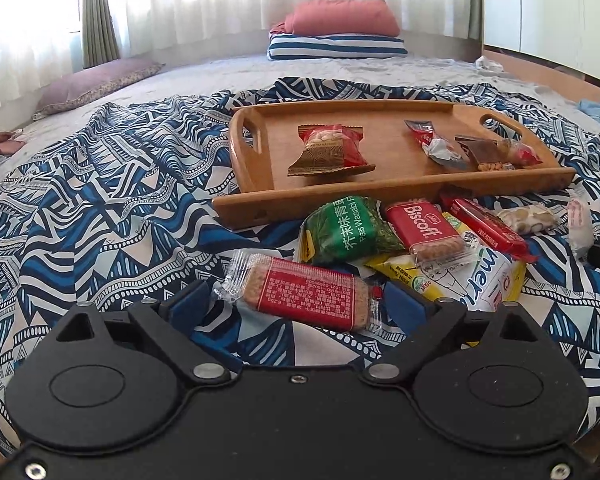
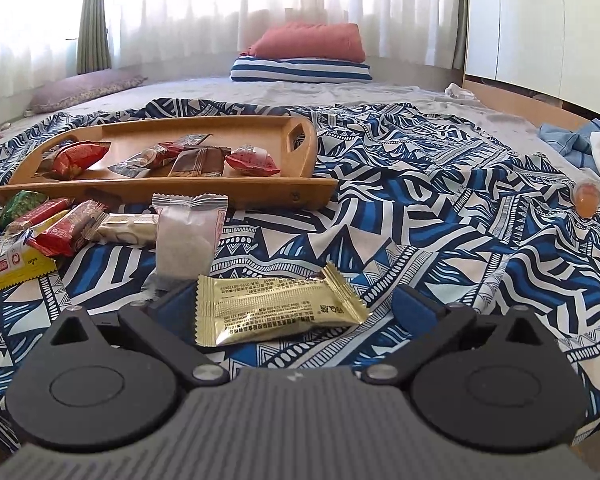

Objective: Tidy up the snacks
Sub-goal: 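Lower the left tool onto the red biscuit packet while the right tool approaches the gold foil packet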

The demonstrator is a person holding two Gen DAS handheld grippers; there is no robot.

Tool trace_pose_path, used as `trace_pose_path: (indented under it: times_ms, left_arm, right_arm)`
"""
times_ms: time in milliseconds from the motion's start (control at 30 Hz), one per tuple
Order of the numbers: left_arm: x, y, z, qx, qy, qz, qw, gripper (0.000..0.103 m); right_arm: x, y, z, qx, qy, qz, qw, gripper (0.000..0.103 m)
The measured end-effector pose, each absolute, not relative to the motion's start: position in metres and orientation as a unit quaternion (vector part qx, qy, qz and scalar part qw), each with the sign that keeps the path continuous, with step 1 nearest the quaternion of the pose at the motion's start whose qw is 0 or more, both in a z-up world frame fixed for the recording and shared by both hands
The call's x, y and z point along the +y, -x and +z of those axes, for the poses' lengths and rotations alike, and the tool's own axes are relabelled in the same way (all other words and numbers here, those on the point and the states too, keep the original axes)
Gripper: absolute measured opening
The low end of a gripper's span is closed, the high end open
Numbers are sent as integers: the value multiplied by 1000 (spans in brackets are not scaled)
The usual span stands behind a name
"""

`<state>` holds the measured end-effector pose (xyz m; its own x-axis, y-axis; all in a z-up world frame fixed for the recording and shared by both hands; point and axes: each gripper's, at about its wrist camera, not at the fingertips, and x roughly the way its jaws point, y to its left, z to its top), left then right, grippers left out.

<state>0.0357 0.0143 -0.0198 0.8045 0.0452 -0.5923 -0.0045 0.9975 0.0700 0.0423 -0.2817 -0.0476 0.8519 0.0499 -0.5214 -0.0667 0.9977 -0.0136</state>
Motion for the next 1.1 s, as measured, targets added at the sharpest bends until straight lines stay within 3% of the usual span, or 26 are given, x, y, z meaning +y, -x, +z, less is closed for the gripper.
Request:
trace_pose_path:
  times_ms: [300,400,700,900,933,1100]
  left_arm:
    - [5,-32,-16,305,-65,-4,950,83]
    - [3,-30,-16,306,-67,-15,950,72]
    - [-3,-22,-10,305,-78,-20,949,62]
    - [3,-20,-2,301,-73,-22,951,56]
    - [4,-19,-1,299,-72,-20,951,41]
    - [12,-19,4,297,-57,-18,953,38]
  right_arm:
    - [-282,-42,-48,270,15,31,962,103]
    - [-282,-42,-48,270,15,31,962,103]
    - [-273,-45,-41,285,16,10,958,103]
    - [-265,-39,-34,277,13,11,961,83]
    - [-262,-38,-33,278,19,12,960,80]
    - [-256,-38,-29,282,28,12,959,69]
